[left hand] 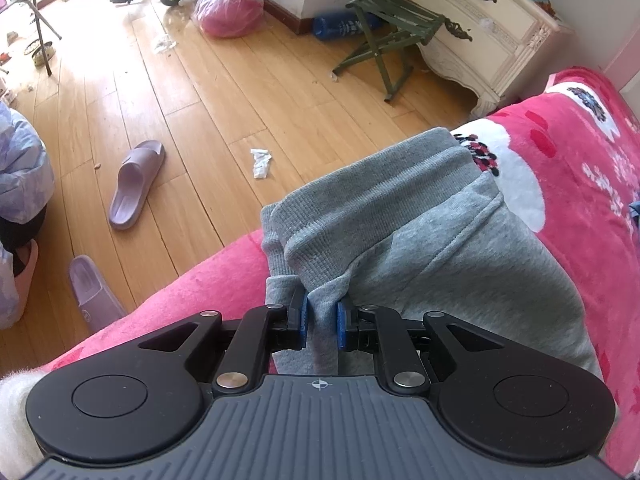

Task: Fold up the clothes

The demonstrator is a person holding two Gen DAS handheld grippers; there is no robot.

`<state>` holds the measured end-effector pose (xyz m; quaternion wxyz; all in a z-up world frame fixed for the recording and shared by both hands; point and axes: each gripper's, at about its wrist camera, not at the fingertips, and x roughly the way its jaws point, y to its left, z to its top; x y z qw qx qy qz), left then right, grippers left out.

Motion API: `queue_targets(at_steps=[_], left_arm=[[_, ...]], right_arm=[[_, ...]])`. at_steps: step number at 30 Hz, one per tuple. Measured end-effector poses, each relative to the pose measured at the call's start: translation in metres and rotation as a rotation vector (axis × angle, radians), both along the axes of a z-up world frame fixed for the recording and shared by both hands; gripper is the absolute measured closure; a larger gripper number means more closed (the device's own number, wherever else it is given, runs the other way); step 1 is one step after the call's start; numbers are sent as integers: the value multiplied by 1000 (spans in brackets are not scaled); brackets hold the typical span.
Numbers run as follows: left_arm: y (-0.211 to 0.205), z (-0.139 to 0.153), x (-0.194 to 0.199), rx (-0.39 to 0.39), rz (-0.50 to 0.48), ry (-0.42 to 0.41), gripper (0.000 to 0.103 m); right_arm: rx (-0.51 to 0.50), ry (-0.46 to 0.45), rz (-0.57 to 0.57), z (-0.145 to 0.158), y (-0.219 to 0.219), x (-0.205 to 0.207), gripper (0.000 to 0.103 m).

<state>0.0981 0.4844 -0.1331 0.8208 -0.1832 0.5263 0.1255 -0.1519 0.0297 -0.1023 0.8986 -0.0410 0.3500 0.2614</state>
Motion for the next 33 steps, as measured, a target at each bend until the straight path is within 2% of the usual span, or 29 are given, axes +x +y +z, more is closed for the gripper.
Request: queue_targets(at_steps=[1,3,7,10,14,18,19,21,22,26,29,31,33], left_arm=[[0,0,0,2,-3,-1,89],[0,0,0,1,-4,-2,89],[2,-1,0,-9,-2,-4,89],[2,-2,0,-10,-5,-4,89],[2,-3,1,-12,-5,-3,89],[3,-4,1,-13,-5,-5,89],[3,-4,0,-14,-4,-5,89],[3,-4,0,-15,-2,-5,89],[3,-4,0,-14,-3,-5,89],[1,-4,0,-12,-2,-9,89],[2,-5,0,-15,-2,-10,89],[3,-5,0,-19,0,-10,89],[3,-5,0,-22,0,-10,89]], right_arm=[[-119,-61,96,-1,12,-1,77],[-281,-117,284,-11,27,1,78],[-429,-99,562,-23,45,12,75],[-495,-87,646,-33,59,25,70],[-524,-21,692,-46,66,38,70],[-493,61,647,-45,65,48,71],[-487,72,641,-45,63,47,72],[-488,73,631,-44,60,40,88],[-490,60,618,-45,59,38,94],[-497,-42,583,-38,56,22,97],[-482,-150,530,-14,50,9,97],[-520,-268,513,3,48,-6,97],[-526,-329,517,21,45,-22,97]])
